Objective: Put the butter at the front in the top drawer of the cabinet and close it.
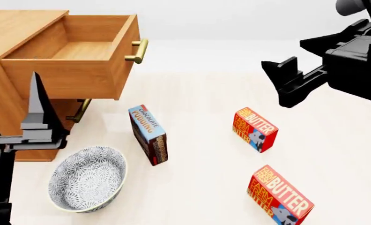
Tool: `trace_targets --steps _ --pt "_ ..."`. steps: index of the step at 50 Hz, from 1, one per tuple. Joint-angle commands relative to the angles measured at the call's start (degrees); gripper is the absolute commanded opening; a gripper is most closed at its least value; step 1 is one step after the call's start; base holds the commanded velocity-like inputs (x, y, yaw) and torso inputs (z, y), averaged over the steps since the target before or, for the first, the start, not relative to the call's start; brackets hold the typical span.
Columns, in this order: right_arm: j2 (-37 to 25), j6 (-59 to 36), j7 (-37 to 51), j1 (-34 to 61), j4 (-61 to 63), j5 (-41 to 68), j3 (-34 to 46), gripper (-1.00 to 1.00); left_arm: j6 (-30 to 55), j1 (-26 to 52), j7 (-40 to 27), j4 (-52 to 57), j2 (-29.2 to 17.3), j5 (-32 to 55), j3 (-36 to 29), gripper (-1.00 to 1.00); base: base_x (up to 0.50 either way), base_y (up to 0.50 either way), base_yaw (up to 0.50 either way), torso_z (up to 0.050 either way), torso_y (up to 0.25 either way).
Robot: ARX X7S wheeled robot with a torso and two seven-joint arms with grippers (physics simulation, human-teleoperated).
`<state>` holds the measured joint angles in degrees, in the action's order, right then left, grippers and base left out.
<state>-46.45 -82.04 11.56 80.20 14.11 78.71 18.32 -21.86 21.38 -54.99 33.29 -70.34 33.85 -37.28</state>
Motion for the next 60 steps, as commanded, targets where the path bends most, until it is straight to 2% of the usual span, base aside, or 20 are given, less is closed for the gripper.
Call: trace_targets --steps 1,14,24,44,60 --pt "-4.6 0.9 -17.5 5.9 -6.3 -10.4 10.9 1.0 -0.2 0.5 1.5 -0.3 0.6 0.4 0.0 1.0 0.0 0.0 0.0 0.0 0.0" --pt "-3.1 9.7 -21.4 2.5 -14.7 -19.6 16.1 1.0 -0.2 1.4 3.6 -0.9 2.4 0.9 -0.3 1.0 0.0 0.0 0.0 0.0 0.0" --pt "0.2 15.1 -21.2 1.1 -21.1 -24.8 18.3 1.0 -1.0 0.9 4.0 -1.1 3.0 1.2 -0.4 1.0 0.0 0.0 0.0 0.0 0.0" --pt "14.2 32.1 -31.0 1.3 -49.9 -39.9 29.7 1.0 -2.0 0.0 4.9 -2.4 4.2 1.0 -0.6 1.0 0.0 0.0 0.0 0.0 0.0" --pt "21.3 39.2 -36.5 1.6 -66.0 -45.7 35.0 1.0 -2.8 -1.0 4.9 -2.8 4.5 0.5 -0.5 1.0 0.0 0.0 0.0 0.0 0.0"
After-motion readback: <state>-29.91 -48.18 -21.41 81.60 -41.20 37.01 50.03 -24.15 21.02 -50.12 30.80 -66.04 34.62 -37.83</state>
